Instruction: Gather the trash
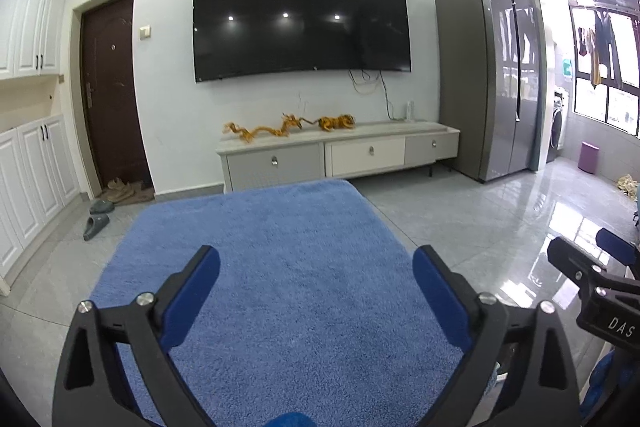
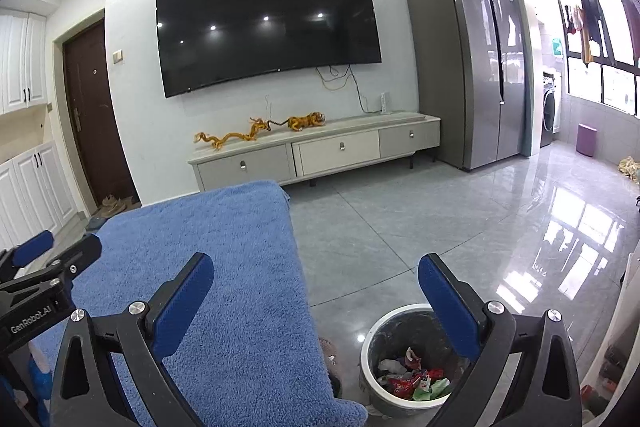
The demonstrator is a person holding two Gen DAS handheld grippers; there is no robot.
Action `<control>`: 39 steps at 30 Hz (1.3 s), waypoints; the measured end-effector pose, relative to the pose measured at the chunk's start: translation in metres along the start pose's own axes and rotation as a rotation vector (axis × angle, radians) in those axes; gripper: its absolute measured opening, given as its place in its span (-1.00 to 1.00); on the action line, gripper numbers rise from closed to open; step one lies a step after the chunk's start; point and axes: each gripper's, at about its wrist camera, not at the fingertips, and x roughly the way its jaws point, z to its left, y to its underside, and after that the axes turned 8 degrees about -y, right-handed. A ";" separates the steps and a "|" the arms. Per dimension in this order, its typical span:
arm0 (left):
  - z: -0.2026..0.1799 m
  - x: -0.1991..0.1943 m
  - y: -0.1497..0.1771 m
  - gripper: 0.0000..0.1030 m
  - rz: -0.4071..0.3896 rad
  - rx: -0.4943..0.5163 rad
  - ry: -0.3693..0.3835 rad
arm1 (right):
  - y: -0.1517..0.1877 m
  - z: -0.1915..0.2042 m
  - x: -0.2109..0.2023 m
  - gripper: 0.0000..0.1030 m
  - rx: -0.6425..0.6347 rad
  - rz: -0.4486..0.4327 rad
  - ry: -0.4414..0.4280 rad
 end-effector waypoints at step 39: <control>-0.006 -0.026 0.003 1.00 -0.052 -0.012 -0.080 | 0.006 -0.012 -0.041 1.00 0.000 -0.088 0.058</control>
